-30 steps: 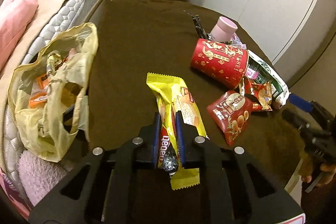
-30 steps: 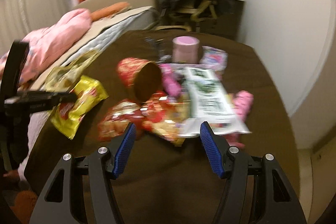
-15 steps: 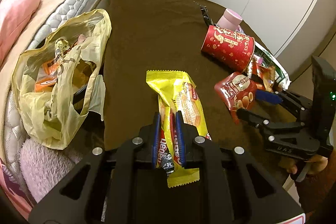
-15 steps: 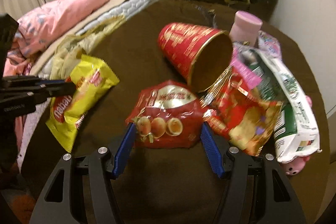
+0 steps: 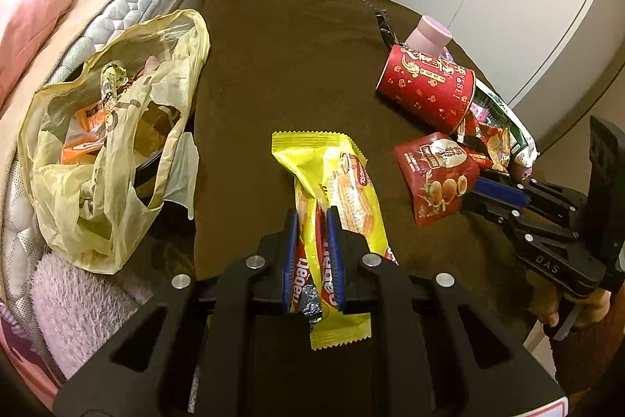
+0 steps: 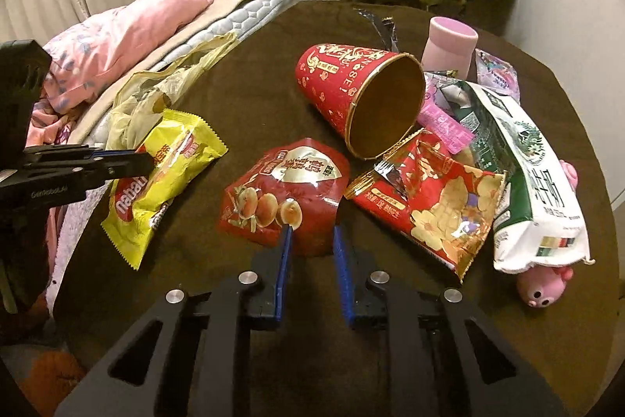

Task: Collect trash
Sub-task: 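Grasp the red cookie bag with the right tool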

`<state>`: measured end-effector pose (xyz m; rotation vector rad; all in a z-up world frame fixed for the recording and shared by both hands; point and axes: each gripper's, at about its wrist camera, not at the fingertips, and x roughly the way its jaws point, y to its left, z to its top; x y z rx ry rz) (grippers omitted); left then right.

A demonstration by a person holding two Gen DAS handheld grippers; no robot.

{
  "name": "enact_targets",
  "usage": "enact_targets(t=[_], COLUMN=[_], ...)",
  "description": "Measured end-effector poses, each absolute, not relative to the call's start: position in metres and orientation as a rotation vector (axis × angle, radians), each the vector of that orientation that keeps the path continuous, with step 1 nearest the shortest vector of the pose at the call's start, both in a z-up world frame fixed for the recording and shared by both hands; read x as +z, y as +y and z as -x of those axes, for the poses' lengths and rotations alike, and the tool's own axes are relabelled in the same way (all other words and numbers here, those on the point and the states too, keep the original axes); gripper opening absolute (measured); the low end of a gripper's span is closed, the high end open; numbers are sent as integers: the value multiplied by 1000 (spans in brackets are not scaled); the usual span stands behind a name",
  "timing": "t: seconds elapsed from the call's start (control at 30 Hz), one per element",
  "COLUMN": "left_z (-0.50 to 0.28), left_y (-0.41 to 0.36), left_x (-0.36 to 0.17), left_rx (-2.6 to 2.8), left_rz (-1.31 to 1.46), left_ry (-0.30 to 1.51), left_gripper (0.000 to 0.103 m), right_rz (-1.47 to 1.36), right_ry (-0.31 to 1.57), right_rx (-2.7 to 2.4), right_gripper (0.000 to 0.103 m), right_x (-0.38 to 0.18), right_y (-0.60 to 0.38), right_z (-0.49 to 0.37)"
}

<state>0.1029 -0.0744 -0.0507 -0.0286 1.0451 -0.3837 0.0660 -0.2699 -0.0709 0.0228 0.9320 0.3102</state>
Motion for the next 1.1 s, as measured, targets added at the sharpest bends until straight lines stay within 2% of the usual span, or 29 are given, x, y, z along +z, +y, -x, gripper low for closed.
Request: enact_targets(t=[0.07, 0.1, 0.13, 0.17, 0.2, 0.23, 0.4, 0.6, 0.9, 1.1], left_z=[-103, -103, -104, -104, -104, -104, -105, -103, -105, -105], left_y=[-73, -72, -71, -69, -67, -65, -59, -57, -51, -58], left_x=[-50, -50, -49, -49, -48, -47, -46, -48, -53, -57], left_rx=[-383, -381, -379, -376, -373, -372, -374, -380, -395, -407], left_rz=[31, 33, 35, 36, 36, 36, 33, 43, 56, 56], left_ry=[1043, 1042, 1041, 1040, 1038, 1036, 1036, 1039, 1048, 1054], left_gripper=[14, 14, 14, 14, 14, 14, 14, 14, 14, 14], right_rz=[-49, -60, -78, -86, -81, -49, 22, -36, 134, 49], right_ry=[930, 934, 935, 921, 902, 874, 827, 901, 958, 957], right_rx=[314, 319, 335, 361, 390, 405, 428, 453, 416, 381], right_gripper=[21, 25, 37, 44, 56, 61, 61, 61, 61, 61], right_x=[-70, -71, -71, -70, -67, -61, -41, -63, -82, -82], right_y=[-271, -272, -272, -271, -269, -265, -250, -251, -241, -255], right_z=[-67, -68, -69, -69, -68, -68, -83, -112, -74, -77])
